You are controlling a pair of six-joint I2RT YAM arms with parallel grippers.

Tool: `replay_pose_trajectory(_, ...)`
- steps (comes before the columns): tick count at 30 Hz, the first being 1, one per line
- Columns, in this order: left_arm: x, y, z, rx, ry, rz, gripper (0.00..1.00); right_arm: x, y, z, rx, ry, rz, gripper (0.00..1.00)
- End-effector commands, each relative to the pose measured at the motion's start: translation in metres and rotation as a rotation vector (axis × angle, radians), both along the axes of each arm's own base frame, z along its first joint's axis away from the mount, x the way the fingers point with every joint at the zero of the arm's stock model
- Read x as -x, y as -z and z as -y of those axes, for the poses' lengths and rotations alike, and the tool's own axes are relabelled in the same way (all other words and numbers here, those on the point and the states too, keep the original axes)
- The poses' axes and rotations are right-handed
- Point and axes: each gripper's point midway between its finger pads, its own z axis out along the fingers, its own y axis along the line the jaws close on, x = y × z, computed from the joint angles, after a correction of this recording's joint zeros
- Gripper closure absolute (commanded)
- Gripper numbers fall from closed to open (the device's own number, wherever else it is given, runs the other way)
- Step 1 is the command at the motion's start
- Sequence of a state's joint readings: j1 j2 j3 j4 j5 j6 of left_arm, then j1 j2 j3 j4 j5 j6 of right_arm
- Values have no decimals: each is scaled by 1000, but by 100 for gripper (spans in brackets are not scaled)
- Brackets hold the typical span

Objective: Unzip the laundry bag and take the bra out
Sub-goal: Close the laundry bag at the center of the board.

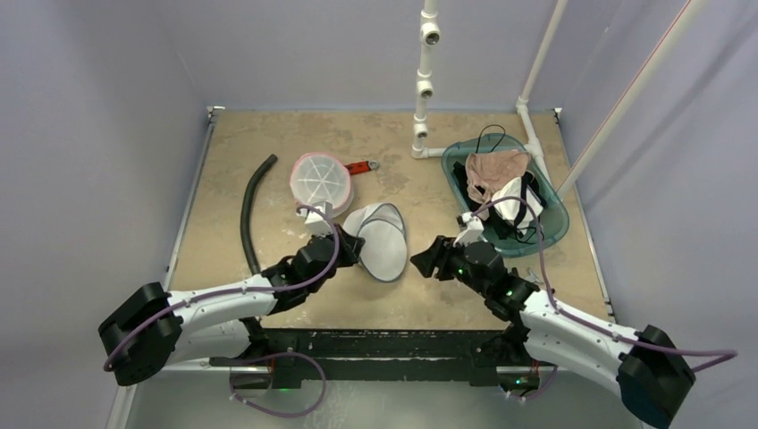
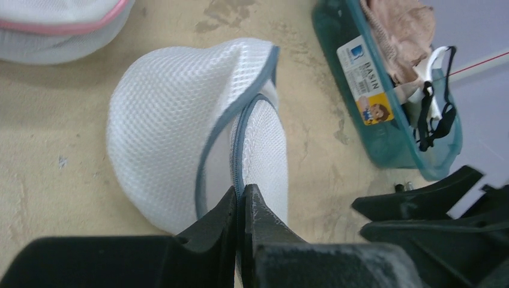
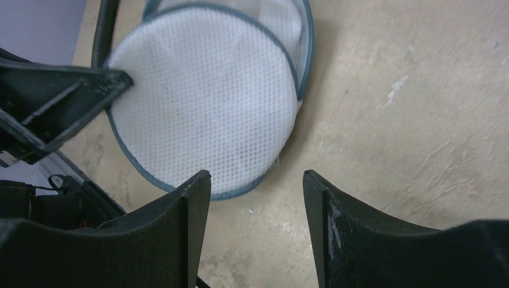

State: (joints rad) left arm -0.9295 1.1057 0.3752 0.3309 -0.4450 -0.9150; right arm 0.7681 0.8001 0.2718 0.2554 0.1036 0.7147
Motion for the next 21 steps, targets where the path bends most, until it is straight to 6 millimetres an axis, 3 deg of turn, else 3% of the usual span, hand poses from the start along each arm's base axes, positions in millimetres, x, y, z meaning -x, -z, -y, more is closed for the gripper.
replay_pose_trajectory(1, -23, -47, 6, 5, -24, 153, 100, -2, -7, -19, -149, -1, -40, 39)
replay_pose_trajectory(4, -28, -59, 5, -16, -31, 199, 100, -8, -4, -23, -178, 26, -64, 38)
replay_pose_trajectory(9, -35, -75, 7, -8, -45, 243, 100, -17, 17, -29, -201, 39, -119, 37)
replay_pose_trajectory(15, -34, -90, 16, 38, -13, 261, 100, -30, 12, -38, -320, -6, -94, 37)
replay_pose_trajectory(21, -47, -81, 1, -68, -85, 269, 100, -45, 11, -44, -338, -18, -74, 37)
